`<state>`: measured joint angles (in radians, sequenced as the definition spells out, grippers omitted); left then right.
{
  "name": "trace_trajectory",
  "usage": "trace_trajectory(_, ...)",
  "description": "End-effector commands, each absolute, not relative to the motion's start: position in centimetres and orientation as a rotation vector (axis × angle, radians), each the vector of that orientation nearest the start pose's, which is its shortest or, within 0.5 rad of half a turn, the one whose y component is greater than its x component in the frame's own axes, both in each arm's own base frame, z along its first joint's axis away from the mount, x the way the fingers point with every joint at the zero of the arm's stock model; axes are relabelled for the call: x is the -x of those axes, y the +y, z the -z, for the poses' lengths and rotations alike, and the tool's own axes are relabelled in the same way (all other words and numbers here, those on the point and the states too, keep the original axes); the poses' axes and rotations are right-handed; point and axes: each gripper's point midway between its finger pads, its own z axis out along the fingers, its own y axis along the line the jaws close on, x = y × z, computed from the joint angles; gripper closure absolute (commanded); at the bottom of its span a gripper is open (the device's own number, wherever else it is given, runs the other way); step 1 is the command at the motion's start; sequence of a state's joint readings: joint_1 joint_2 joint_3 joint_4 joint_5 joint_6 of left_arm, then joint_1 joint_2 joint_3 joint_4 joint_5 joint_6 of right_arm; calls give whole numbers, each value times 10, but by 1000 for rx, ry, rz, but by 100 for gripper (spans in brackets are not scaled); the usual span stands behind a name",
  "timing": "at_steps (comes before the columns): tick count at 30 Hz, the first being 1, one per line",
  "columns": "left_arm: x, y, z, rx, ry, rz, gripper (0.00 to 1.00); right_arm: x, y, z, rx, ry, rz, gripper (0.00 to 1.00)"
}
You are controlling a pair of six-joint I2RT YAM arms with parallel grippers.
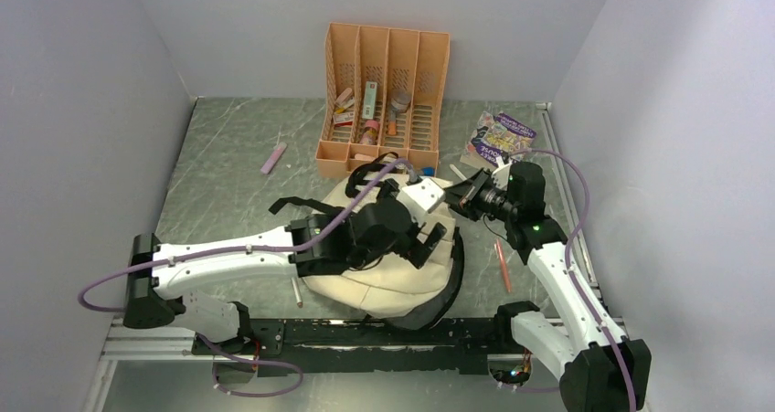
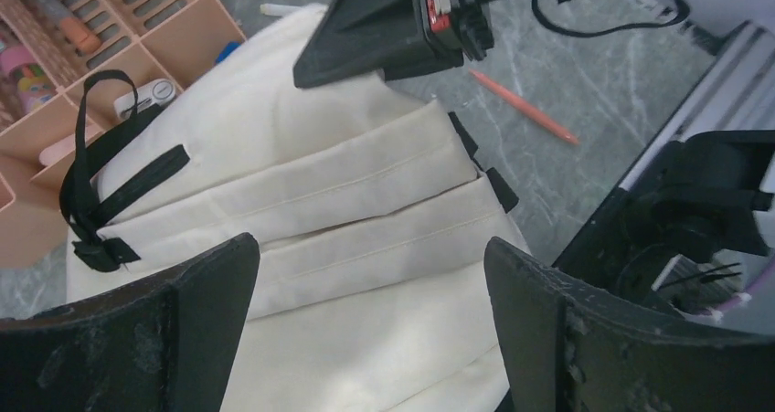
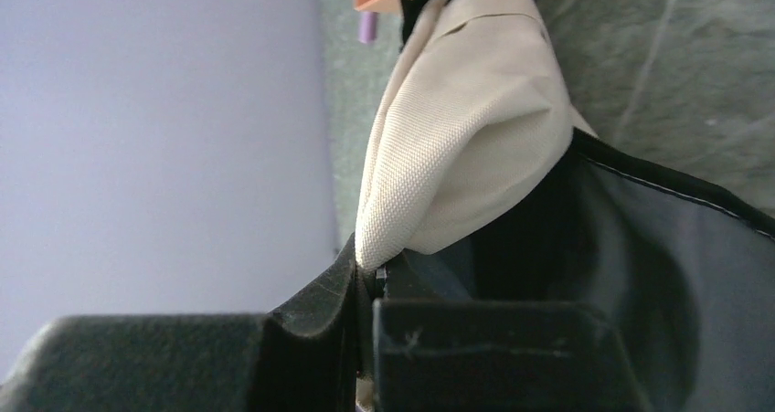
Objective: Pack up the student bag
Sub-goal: Adjust the student bag at the center of the board.
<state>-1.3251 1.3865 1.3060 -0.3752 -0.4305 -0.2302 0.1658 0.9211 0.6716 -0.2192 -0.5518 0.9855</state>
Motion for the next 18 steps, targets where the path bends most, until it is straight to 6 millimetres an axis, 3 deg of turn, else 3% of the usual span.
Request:
trace_trajectory(1, -166, -385, -259, -767, 1886, 371, 3, -282, 175, -289, -525, 1878, -1444, 100)
trace_trajectory(9, -148, -407, -230, -729, 1943, 293, 3, -290, 175, -315, -589, 1821, -1495, 100)
trace_trajectory(18, -133, -432, -217, -648, 1942, 291, 3, -289, 174, -318, -604, 1807, -1505, 100)
